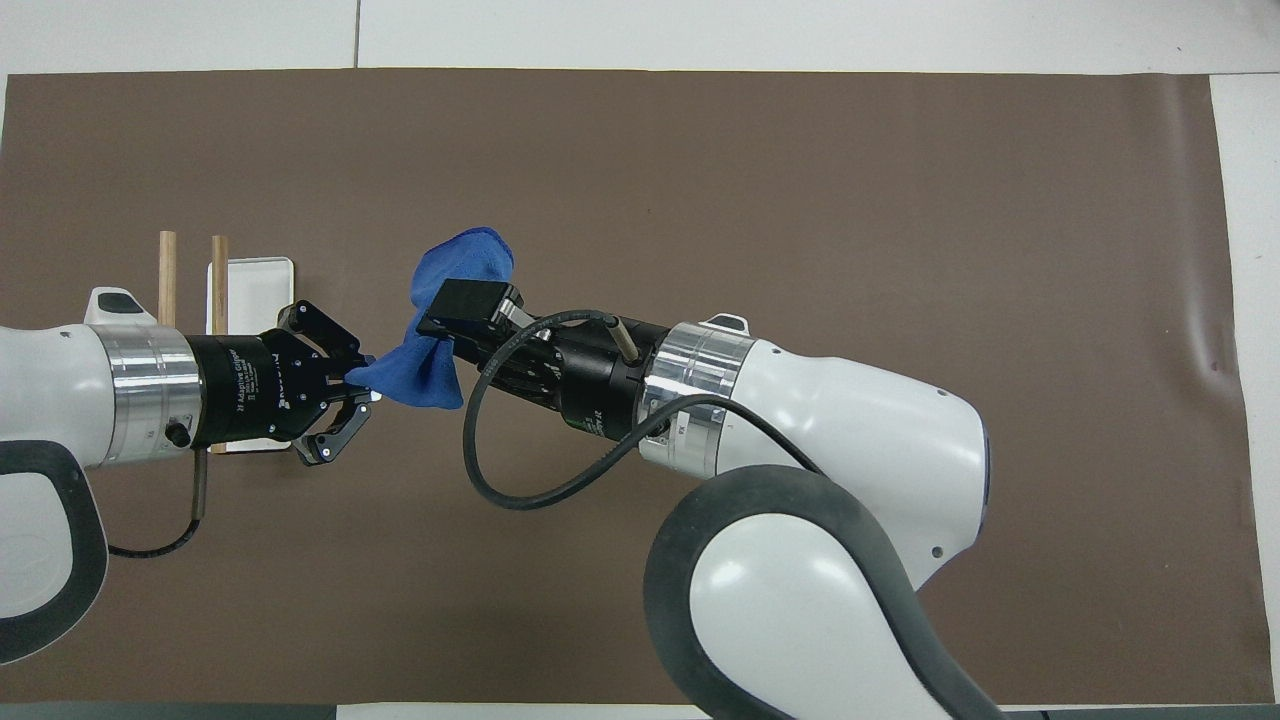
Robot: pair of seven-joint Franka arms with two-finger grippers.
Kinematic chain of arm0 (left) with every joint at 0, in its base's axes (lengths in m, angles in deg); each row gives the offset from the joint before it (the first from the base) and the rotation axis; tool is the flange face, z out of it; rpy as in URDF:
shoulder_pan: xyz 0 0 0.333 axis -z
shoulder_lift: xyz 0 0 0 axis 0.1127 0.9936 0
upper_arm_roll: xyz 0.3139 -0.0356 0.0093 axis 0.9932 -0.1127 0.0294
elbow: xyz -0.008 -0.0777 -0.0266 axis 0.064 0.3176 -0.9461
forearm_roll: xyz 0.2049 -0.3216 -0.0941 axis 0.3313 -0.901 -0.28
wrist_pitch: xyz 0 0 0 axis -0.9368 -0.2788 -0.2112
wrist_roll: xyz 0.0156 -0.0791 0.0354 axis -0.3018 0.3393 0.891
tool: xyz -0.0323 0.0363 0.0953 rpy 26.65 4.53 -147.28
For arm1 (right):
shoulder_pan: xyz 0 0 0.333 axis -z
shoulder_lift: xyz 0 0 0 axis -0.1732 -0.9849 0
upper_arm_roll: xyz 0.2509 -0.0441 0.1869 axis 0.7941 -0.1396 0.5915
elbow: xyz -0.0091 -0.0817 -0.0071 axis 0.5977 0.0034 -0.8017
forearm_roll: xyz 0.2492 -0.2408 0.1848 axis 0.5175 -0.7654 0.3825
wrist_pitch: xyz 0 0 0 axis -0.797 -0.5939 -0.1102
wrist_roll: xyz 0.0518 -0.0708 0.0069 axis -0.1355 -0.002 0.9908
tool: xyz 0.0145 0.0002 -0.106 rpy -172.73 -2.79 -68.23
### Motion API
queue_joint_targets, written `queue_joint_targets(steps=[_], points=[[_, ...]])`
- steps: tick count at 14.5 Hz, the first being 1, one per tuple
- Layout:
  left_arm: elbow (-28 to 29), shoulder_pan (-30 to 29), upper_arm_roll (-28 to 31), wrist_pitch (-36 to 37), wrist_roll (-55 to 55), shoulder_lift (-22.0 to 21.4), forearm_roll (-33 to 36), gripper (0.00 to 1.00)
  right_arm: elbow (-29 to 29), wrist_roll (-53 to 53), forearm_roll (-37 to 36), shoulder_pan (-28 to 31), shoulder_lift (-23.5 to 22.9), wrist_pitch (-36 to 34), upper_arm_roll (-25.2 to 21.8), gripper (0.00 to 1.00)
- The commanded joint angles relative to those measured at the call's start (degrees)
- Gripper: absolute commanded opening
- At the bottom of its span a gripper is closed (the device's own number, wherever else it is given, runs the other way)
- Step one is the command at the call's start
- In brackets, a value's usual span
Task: Right arm passes towel to left arm to hang
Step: 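Grasp the towel corner with the left gripper near the right gripper, then release the towel from the right gripper and withdraw it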
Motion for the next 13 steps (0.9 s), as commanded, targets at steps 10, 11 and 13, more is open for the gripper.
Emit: queue_joint_targets(steps=[10,11,13], points=[[-4.41,-0.79,-0.36,0.03,2.38,1.35,3.34,0.0,-0.71,1.05,1.62,0.34,-0.44,4.46,0.4,1.0],[-5.29,-0.71,-0.36,0.03,2.64,1.88,4.13,0.0,-0.63,1.23,1.1,0.43,-0.44,4.64,0.4,1.0],[-7.32,-0.62,-0.44,-0.06,3.34,2.24,9.72,0.0,-0.1,3.33,0.13,1.04,0.0,4.55,0.13,1.0]])
